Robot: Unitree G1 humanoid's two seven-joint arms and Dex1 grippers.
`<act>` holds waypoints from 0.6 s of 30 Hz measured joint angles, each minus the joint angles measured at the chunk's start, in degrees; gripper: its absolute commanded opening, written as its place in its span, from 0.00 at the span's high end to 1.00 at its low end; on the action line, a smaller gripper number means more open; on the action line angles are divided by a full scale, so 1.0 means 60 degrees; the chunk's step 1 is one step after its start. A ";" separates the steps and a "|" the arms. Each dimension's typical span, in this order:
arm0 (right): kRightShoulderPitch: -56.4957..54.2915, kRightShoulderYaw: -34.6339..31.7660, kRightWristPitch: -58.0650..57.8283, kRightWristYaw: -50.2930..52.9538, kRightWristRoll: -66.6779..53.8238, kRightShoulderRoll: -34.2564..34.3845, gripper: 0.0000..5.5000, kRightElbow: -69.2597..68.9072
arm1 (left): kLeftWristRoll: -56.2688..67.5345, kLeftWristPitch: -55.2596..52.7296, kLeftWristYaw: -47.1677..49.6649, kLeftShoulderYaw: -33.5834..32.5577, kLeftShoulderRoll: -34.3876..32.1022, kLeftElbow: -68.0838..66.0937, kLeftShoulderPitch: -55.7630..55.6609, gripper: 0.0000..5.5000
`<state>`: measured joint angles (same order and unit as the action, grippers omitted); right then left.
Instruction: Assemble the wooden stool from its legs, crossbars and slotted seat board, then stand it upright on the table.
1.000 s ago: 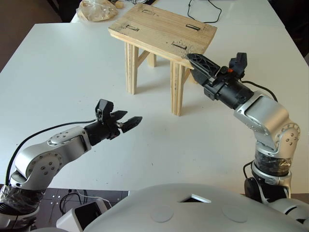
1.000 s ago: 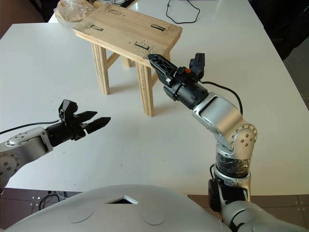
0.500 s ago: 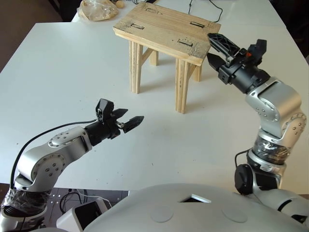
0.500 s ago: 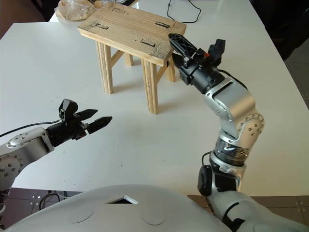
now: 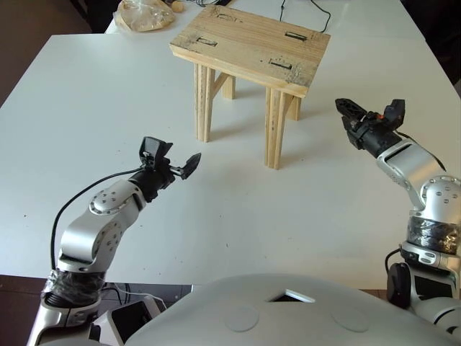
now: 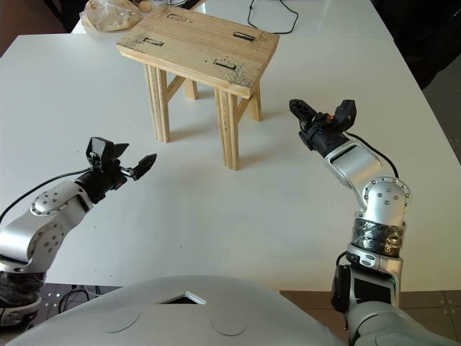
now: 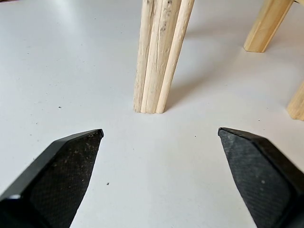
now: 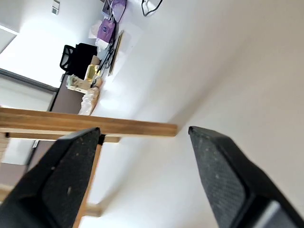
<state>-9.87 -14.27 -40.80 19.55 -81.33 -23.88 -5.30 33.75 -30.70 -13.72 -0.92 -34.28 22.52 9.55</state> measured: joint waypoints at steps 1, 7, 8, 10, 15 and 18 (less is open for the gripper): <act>0.0052 0.0309 0.0346 -0.0278 0.0843 -0.0091 0.38 0.0032 | -0.0088 0.0133 0.0015 0.0000 0.0150 -0.0127 -0.0006 0.18; 0.0526 0.2177 0.3245 -0.1386 0.5717 -0.0294 0.38 0.1268 | -0.1348 0.1893 0.0344 0.0018 0.0885 -0.1850 -0.0116 0.18; 0.0622 0.2398 0.3761 -0.1536 0.6389 -0.0292 0.38 0.1611 | -0.1630 0.2296 0.0456 0.0021 0.1004 -0.2239 -0.0146 0.18; 0.0778 0.2832 0.5004 -0.1882 0.7890 -0.0270 0.38 0.2573 | -0.2279 0.3245 0.0765 0.0004 0.1365 -0.3176 -0.0253 0.18; 0.0385 0.3108 0.8104 -0.2480 1.0582 0.0416 0.38 0.5276 | -0.3679 0.5616 0.1311 -0.0010 0.2537 -0.5373 -0.0879 0.18; -0.0008 0.2969 0.8786 -0.2760 1.0985 0.0958 0.38 0.5976 | -0.3937 0.6327 0.1440 -0.0128 0.2968 -0.6141 -0.1321 0.18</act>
<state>-9.91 3.55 11.92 2.99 -15.42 -18.13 30.55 10.13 7.26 -5.08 -1.69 -16.47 -14.33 1.63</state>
